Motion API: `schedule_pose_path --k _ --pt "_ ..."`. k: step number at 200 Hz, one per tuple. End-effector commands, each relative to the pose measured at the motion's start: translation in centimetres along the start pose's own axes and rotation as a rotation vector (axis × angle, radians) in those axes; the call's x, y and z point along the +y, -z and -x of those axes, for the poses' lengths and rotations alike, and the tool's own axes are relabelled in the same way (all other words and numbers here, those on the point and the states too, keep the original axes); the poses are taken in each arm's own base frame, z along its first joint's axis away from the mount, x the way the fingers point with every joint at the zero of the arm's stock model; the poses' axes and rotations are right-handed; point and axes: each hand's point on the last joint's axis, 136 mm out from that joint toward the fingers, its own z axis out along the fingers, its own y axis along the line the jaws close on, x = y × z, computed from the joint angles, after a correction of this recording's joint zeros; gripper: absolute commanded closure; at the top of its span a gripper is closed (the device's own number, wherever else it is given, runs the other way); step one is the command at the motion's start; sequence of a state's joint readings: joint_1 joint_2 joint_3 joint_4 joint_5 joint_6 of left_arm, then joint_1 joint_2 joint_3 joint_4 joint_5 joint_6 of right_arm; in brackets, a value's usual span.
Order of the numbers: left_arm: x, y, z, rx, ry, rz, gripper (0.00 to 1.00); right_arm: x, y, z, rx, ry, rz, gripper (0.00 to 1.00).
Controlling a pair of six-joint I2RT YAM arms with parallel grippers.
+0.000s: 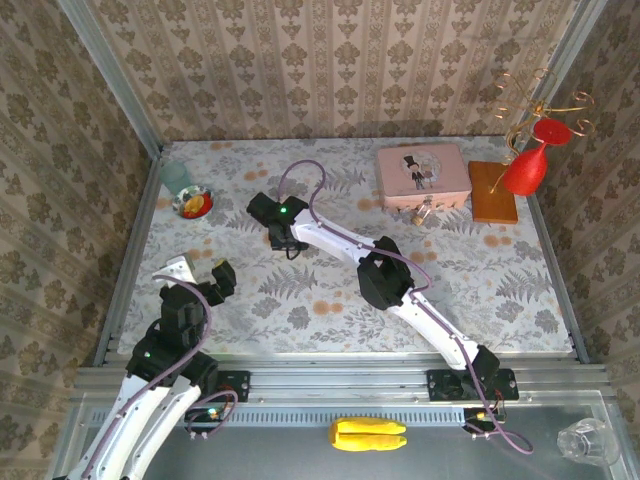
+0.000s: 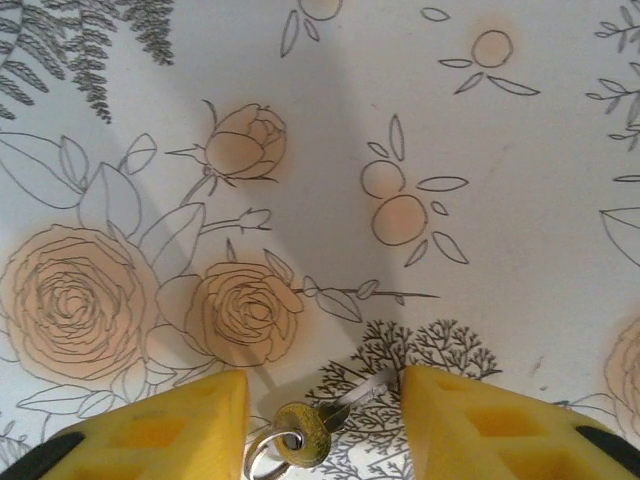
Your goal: Unlock a padlock with a key
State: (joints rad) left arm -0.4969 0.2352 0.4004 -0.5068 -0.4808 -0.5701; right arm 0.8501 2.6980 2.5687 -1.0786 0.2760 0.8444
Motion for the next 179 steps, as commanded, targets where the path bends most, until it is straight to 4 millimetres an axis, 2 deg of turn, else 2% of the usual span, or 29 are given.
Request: schedule_pose_path --k 1,33,82,115,158,179 --pt "0.3 0.6 0.9 -0.025 0.019 0.013 0.0 -2.4 -0.6 -1.6 0.05 0.039 -0.112 0.59" --pt "0.3 0.6 0.9 -0.026 0.021 0.014 0.0 -2.9 0.4 -1.5 0.03 0.049 -0.125 0.66" --pt "0.4 0.5 0.8 -0.024 0.022 0.017 0.0 -2.7 1.2 -1.9 0.02 0.057 -0.107 0.68" --pt "0.3 0.4 0.8 -0.024 0.021 0.016 0.0 -2.7 0.8 -2.3 0.024 0.068 -0.116 0.68" --pt "0.3 0.2 0.5 -0.019 0.019 0.016 0.0 -2.5 0.5 -2.9 0.032 0.056 -0.101 0.83" --pt "0.3 0.2 0.6 -0.022 0.017 0.016 0.0 -2.4 1.4 -2.5 -0.004 0.049 -0.085 0.89"
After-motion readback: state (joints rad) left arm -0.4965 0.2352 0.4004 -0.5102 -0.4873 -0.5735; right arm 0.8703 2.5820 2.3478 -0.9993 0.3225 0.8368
